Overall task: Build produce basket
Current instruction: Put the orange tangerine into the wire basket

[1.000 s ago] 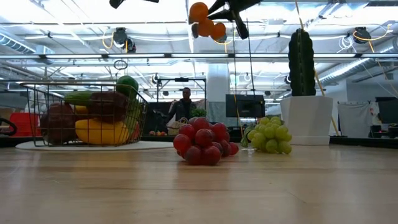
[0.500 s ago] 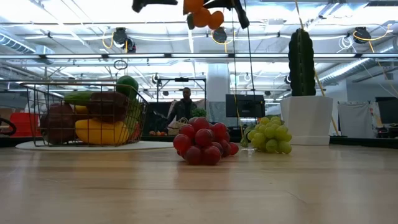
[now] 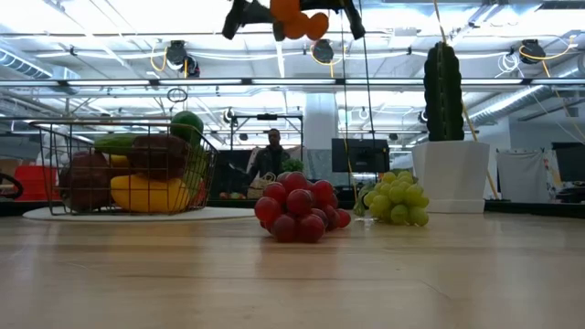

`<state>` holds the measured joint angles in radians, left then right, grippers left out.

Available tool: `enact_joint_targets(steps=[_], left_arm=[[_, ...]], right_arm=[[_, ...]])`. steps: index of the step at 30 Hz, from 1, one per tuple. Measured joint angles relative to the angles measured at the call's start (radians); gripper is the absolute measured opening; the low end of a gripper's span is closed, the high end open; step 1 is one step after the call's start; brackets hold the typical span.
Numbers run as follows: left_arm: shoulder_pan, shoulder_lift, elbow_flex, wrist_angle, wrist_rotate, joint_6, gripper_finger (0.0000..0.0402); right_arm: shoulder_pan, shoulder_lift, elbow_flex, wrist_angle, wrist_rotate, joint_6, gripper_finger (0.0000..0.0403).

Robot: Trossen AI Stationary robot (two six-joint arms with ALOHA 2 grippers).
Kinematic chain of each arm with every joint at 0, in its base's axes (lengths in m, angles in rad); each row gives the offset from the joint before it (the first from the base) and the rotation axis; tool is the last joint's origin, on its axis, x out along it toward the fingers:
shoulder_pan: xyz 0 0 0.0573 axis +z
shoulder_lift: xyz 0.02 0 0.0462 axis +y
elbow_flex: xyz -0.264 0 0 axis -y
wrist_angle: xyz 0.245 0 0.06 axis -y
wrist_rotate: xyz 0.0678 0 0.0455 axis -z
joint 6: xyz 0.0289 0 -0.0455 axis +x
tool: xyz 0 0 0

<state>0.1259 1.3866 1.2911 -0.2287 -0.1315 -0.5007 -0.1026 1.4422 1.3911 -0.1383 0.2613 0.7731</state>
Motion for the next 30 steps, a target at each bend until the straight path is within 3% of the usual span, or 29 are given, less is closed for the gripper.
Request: enact_joint_targets(steps=[8, 18, 20, 30], left_arm=[[0.002, 0.03, 0.003, 0.071, -0.032, -0.028, 0.018], [0.006, 0.032, 0.003, 0.1, -0.045, -0.021, 0.0035], [0.006, 0.032, 0.003, 0.1, -0.045, -0.021, 0.0013], [0.025, 0.013, 0.003, -0.009, -0.043, -0.032, 0.0017]], right_arm=[[-0.003, 0.0, 0.0, 0.024, -0.032, -0.006, 0.0004], [-0.009, -0.005, 0.0, 0.06, -0.059, -0.031, 0.0018], [-0.018, -0.017, 0.0, 0.059, -0.081, -0.03, 0.0038], [-0.074, -0.157, 0.0, 0.011, -0.084, -0.122, 0.0204]])
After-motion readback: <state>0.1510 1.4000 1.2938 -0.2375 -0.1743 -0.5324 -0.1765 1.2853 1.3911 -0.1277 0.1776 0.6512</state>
